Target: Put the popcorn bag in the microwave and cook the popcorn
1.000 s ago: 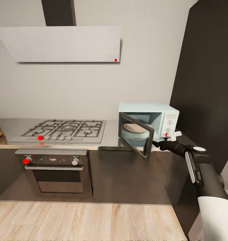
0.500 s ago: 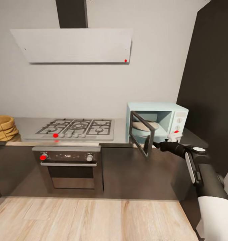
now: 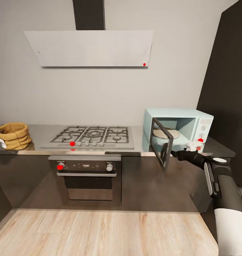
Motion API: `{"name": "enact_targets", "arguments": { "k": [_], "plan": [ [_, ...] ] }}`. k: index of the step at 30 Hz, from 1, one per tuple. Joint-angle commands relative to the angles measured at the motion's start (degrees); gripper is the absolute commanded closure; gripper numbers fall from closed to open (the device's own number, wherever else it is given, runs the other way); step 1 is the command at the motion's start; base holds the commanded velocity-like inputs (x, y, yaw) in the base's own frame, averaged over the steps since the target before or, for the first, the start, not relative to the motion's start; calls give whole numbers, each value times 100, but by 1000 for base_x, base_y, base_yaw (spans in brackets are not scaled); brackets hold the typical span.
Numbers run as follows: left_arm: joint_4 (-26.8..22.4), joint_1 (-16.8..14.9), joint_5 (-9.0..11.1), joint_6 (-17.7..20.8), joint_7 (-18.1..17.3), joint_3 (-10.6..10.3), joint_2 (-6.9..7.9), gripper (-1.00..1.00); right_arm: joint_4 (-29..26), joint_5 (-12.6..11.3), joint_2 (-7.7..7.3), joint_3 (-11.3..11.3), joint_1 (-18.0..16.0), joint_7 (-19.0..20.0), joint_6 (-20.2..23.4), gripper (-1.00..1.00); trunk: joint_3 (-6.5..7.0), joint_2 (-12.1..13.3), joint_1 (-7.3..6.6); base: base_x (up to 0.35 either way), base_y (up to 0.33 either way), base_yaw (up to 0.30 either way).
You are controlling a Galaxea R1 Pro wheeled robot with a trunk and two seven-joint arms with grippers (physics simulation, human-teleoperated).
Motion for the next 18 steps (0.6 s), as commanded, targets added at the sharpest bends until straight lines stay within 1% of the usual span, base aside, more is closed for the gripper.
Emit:
{"name": "enact_targets", "arguments": {
  "k": [1,3,5,7,8,10,11,12,13,15,16,18],
  "plan": [
    [1,-2,24,-11,2,2,0,-100,-15,-131,6,542,-7,89,76,-100,-5,-4,0,0,323,0],
    [1,-2,24,-10,2,2,0,-100,2,-131,-1,537,-7,3,76,-100,-5,-4,0,0,292,0],
    [1,-2,24,-10,2,2,1,-100,219,-131,-34,481,-7,-293,70,-100,-5,-4,0,0,113,0],
    [1,-2,24,-10,2,2,2,-100,424,-125,-253,317,-7,-465,52,-100,-5,-4,0,0,32,0],
    [1,-2,24,-10,2,2,3,-100,524,-124,-454,224,-7,-511,38,-100,-5,-4,0,0,13,0],
    [1,-2,30,-12,2,2,2,-100,723,-123,-747,150,-7,-548,22,-100,-5,-4,0,0,6,0],
    [1,-2,30,-13,6,2,3,-100,972,-122,-923,120,-7,-570,14,-100,-5,-4,0,0,2,0],
    [1,-2,30,-15,8,4,4,-100,1130,-122,-1006,108,-7,-607,8,-100,-5,-4,0,0,1,0],
    [4,-2,27,-15,9,7,1,-100,1378,-122,-1141,78,-7,-688,1,-100,-5,-4,0,0,0,0],
    [4,-2,25,-17,10,10,3,-100,1819,-122,-1280,24,-7,-779,-7,-100,-5,-4,0,0,0,0],
    [6,-2,25,-18,10,10,2,-100,2014,-122,-1305,14,-7,-796,-11,-100,-5,-4,0,0,0,0],
    [8,-2,24,-15,10,11,3,-100,2591,-117,-1325,8,-7,-815,-22,-100,-5,-4,0,0,0,0]
  ]
}}
